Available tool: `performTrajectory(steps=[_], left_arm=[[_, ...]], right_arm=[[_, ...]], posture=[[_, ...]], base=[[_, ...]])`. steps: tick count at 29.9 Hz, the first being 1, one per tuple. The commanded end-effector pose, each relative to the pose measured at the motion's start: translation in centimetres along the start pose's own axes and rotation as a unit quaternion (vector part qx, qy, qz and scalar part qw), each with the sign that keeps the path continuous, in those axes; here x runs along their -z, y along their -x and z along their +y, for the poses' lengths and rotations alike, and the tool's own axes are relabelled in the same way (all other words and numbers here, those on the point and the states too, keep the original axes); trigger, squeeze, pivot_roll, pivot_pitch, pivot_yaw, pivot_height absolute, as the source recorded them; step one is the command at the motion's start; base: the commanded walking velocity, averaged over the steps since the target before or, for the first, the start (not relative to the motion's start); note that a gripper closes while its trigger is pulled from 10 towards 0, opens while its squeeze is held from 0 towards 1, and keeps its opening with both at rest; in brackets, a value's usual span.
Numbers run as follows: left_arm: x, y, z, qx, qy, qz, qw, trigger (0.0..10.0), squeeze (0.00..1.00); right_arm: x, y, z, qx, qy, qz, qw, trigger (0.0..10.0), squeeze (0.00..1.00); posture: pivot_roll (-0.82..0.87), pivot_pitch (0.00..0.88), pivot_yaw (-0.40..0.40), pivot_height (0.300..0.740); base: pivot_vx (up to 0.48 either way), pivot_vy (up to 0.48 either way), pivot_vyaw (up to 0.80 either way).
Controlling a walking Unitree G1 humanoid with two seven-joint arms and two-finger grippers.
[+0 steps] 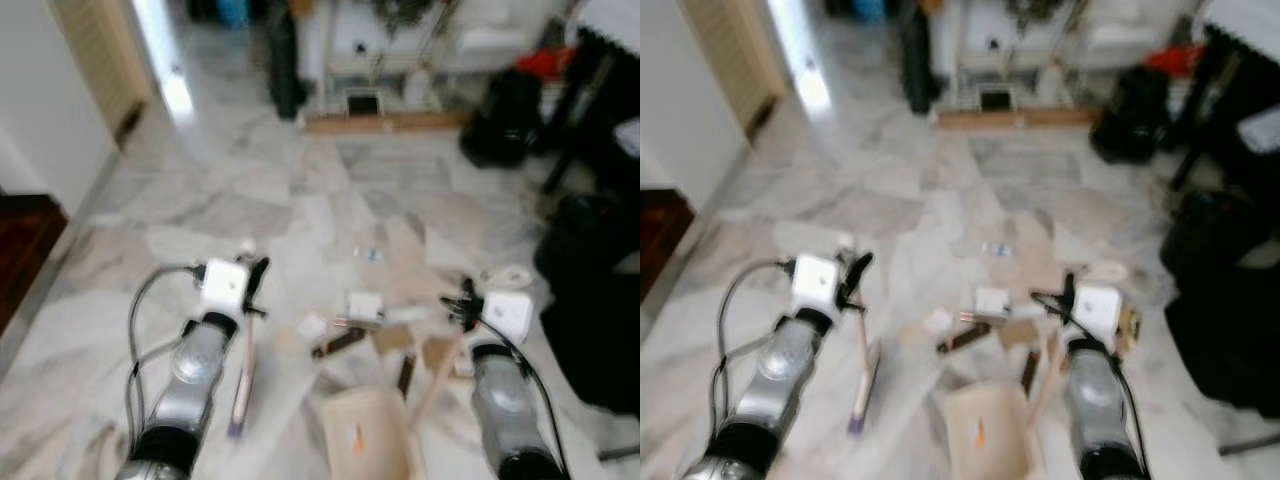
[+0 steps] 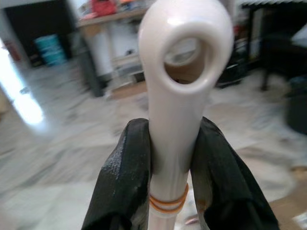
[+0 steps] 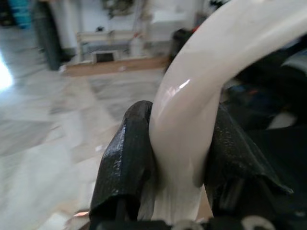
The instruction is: Sweep floor
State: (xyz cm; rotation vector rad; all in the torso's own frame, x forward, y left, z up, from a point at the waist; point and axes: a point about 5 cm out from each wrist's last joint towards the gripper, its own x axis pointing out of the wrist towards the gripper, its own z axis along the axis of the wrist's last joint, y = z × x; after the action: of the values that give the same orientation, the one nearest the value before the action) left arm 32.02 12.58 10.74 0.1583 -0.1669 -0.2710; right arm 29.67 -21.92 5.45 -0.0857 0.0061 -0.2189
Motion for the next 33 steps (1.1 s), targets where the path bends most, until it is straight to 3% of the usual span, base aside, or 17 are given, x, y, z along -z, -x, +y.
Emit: performTrajectory(steps=[1, 9, 25, 33], left_arm=[[-0.33, 0.07, 0.53, -0.007, 0.001, -0.015, 1.0, 10.0, 0.0], [-0.33, 0.09, 0.59, -0.007, 0.002, -0.015, 1.0, 10.0, 0.0], [-0.4, 0.03, 0.64, -0.005, 0.006, -0.016, 1.0, 10.0, 0.0], [-0.34, 0.06, 0.64, -0.007, 0.006, -0.013, 1.0, 10.0, 0.0]], right_arm=[[-0.79, -0.31, 0.42, -0.005, 0.0, -0.021, 1.0, 10.0, 0.0], [-0.75, -0.25, 0.41, -0.005, 0.0, -0.021, 1.0, 10.0, 0.0], [-0.93, -0.1, 0.29, 0.003, -0.008, -0.034, 0.999, 10.0, 0.0], [-0.84, -0.1, 0.37, 0.006, -0.017, -0.029, 0.999, 10.0, 0.0]], posture=[[-0.13, 0.0, 0.034, 0.74], [-0.13, 0.0, 0.034, 0.74], [-0.12, 0.0, 0.036, 0.74], [-0.12, 0.0, 0.034, 0.74]], base=[[0.0, 0.0, -0.8], [0.0, 0.0, -0.8], [0.0, 0.0, 0.0], [0.274, 0.0, -0.16]])
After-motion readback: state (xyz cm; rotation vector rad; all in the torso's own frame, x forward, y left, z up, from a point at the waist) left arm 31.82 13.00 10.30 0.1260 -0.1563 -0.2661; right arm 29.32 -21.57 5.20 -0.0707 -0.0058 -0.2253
